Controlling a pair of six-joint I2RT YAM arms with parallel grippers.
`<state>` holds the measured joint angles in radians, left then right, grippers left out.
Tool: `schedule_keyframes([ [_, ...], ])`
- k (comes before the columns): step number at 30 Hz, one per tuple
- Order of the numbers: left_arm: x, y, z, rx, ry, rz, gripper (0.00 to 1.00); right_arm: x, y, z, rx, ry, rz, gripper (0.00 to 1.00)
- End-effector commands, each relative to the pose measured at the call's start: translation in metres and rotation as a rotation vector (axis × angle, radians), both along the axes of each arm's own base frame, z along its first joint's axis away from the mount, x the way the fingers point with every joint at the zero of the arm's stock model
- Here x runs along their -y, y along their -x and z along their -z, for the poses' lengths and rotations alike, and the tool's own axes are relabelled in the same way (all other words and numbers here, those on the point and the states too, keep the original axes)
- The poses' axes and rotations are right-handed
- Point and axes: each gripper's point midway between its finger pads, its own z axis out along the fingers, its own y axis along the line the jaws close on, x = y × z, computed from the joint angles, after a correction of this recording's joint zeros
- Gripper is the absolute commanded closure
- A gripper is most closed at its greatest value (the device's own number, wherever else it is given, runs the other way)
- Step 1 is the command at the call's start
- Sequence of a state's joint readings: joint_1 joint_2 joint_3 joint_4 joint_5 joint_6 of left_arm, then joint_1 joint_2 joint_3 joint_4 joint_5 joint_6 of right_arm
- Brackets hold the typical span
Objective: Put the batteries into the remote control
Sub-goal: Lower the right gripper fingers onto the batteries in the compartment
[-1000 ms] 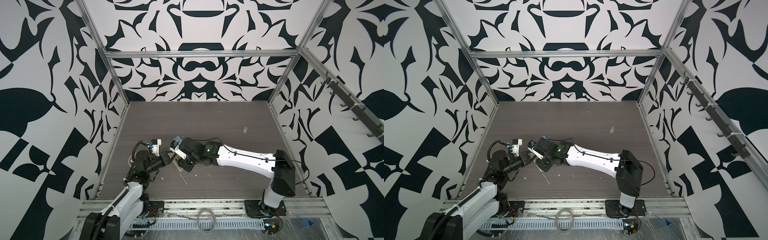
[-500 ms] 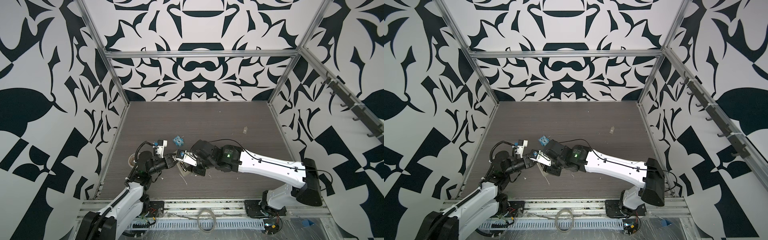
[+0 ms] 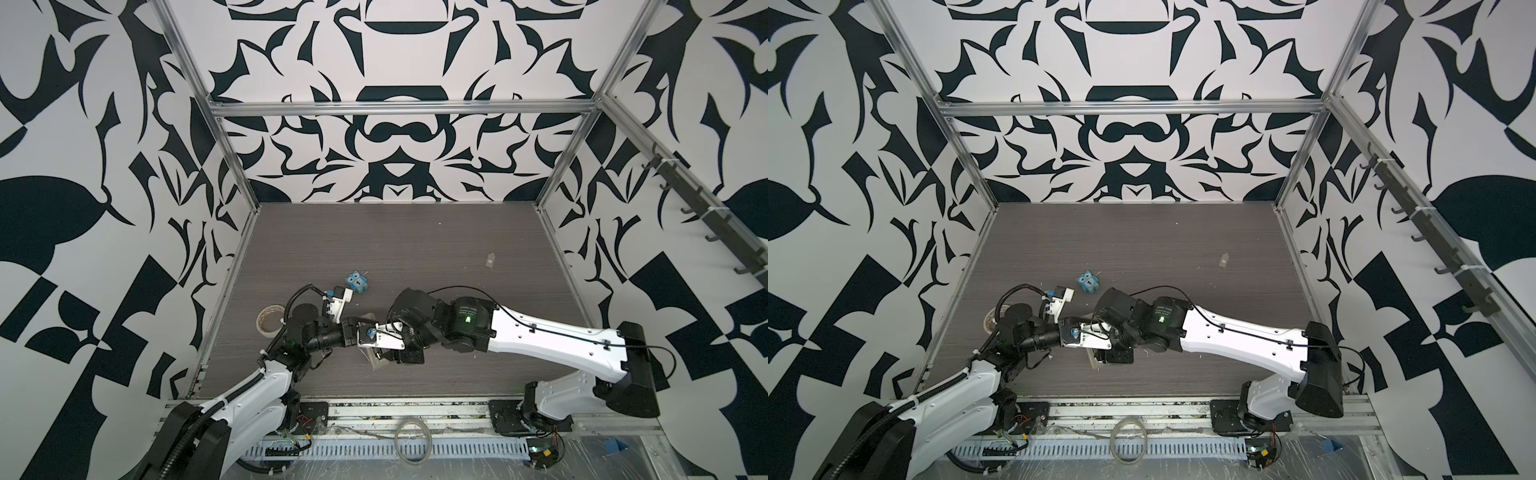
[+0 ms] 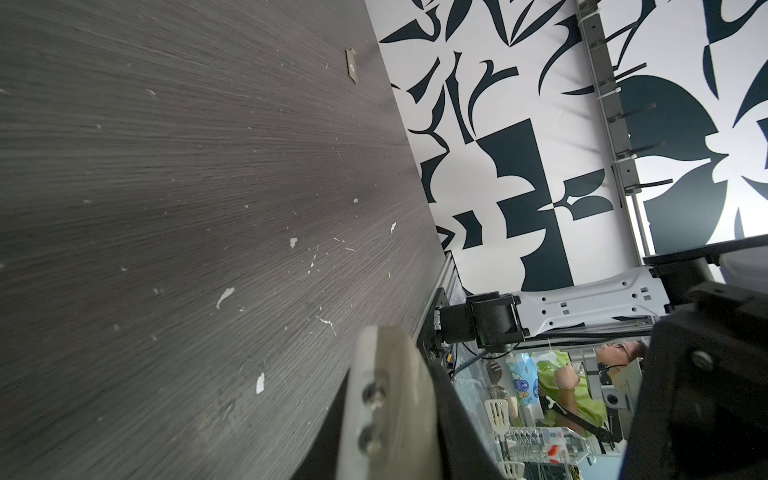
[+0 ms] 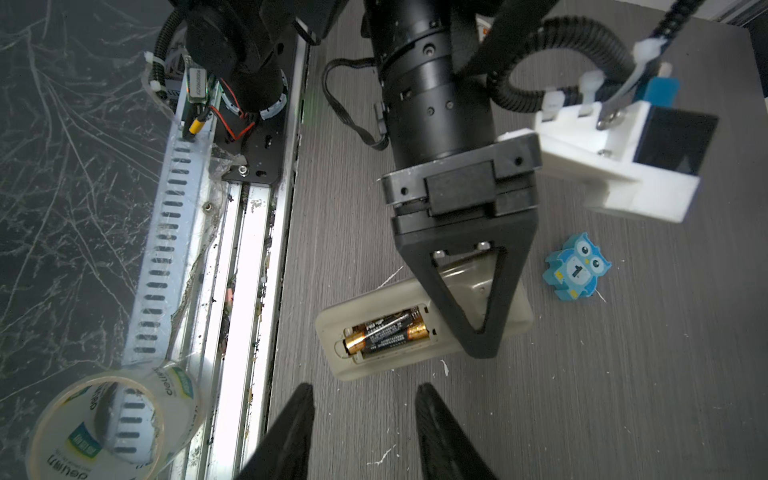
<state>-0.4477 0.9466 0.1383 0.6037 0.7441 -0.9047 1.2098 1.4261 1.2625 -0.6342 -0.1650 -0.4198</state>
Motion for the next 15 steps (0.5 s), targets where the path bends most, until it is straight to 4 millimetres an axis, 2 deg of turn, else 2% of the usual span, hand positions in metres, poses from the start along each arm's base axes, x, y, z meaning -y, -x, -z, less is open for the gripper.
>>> schedule_keyframes([
  [1,0.007,0.001,-0.023,0.065,0.061,0.045,1.00,0.001,0.007,0.005,0.002,0.017,-0.048,0.56],
  [9,0.018,0.011,-0.025,0.064,0.075,0.104,1.00,0.005,0.012,0.021,-0.008,0.058,-0.064,0.55],
  [15,0.020,0.013,-0.023,0.054,0.072,0.113,1.00,0.004,0.016,0.031,-0.005,0.090,-0.067,0.60],
])
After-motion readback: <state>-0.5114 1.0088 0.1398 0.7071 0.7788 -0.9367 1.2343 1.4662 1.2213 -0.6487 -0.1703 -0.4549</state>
